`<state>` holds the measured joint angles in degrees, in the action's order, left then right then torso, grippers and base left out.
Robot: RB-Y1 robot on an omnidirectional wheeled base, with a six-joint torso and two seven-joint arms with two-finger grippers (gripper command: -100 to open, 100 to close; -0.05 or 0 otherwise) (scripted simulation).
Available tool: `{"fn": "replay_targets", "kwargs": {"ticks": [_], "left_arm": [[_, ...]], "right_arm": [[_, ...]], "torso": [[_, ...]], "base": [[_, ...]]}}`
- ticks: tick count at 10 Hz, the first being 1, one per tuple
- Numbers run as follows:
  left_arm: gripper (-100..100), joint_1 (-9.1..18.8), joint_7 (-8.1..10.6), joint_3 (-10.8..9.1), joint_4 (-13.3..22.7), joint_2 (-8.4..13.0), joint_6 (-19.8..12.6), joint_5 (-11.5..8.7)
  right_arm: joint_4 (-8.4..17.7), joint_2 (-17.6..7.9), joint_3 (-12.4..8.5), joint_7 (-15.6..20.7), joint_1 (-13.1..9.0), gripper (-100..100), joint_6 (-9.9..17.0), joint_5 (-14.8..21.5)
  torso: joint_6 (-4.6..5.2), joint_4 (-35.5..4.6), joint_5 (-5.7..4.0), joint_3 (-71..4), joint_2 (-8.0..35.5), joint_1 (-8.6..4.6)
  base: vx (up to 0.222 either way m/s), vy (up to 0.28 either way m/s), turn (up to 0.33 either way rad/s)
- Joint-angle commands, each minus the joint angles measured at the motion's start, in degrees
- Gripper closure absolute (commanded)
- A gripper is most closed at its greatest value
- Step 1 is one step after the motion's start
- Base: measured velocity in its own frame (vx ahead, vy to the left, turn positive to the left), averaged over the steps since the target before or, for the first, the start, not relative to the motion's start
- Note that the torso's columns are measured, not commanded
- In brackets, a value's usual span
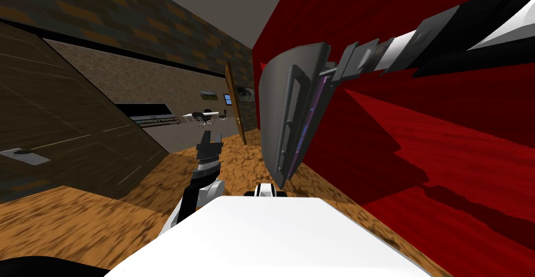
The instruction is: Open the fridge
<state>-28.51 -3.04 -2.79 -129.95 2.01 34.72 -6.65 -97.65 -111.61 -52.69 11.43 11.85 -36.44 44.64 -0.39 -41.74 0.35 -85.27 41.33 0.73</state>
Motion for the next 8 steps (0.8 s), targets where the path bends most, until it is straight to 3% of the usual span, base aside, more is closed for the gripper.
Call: {"fn": "replay_targets", "kwargs": {"ticks": [1, 8], "left_arm": [[0, 0.00, 0.00, -0.01, 0.00, 0.01, 0.00, 0.00], [0, -0.01, 0.00, 0.00, 0.00, 0.00, 0.00, 0.00]], "right_arm": [[1.11, -1.02, 0.52, -0.37, 0.89, 100, 0.76, 0.71], [4.28, -3.25, 1.89, -1.33, 3.48, 100, 3.99, 3.21]], "torso": [[-0.06, -0.03, -0.09, -0.17, -0.13, -0.43], [0.11, -0.08, -0.19, 0.08, 0.11, -0.32]], "base": [[-0.051, 0.281, -0.109], [-0.089, 0.281, -0.138]]}}
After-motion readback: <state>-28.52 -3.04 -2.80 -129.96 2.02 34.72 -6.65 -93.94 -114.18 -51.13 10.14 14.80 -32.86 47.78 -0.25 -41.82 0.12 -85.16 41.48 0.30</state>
